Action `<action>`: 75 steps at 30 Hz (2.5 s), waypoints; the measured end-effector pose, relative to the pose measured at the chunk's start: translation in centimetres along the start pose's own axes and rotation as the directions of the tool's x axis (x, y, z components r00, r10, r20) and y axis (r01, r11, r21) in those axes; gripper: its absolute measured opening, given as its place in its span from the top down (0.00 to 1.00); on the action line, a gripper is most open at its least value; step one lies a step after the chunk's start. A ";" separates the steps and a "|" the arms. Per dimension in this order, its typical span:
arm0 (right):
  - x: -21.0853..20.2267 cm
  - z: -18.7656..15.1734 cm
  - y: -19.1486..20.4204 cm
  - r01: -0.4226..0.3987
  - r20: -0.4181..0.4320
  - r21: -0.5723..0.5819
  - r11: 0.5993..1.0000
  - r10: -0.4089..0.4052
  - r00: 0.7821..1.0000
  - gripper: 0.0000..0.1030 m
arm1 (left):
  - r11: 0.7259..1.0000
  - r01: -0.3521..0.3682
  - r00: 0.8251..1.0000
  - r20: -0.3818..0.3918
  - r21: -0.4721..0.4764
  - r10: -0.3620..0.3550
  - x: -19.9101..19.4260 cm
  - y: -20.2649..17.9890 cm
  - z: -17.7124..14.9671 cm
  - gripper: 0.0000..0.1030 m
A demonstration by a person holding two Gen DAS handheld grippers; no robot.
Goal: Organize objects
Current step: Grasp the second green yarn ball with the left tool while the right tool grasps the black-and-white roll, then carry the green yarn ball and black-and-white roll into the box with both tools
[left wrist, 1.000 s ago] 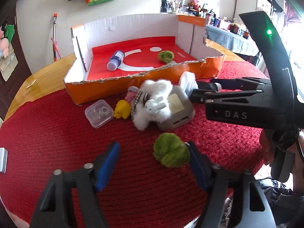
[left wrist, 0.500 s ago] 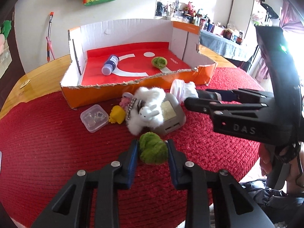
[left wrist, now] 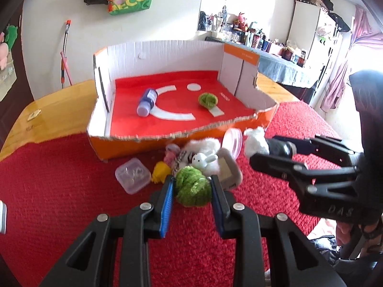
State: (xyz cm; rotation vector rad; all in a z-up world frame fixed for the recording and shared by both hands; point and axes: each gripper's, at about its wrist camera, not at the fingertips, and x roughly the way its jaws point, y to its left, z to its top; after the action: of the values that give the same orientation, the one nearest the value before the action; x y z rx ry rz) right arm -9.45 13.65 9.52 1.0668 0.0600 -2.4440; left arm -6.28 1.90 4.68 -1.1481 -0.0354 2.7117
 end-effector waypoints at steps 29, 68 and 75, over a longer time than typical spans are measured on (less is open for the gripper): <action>0.0 1.7 0.3 -0.030 0.030 -0.001 1.000 0.030 0.999 0.49 | 1.000 -0.011 0.999 0.041 -0.010 0.011 0.3 1.7 3.1 0.70; 2.8 6.3 -1.5 -0.037 0.003 -0.003 0.999 0.037 0.999 0.49 | 0.999 0.011 1.000 -0.027 -0.041 -0.012 4.3 3.9 7.6 0.70; 4.1 7.2 -2.2 -0.038 -0.013 0.002 0.999 0.038 0.999 0.49 | 0.999 0.014 0.998 -0.055 -0.044 -0.016 5.8 4.4 8.3 0.70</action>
State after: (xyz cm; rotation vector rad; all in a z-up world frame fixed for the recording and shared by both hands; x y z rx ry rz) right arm -17.74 12.35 11.31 1.0750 0.0415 -2.4044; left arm -16.84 -0.90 5.92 -1.2293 -0.0953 2.6771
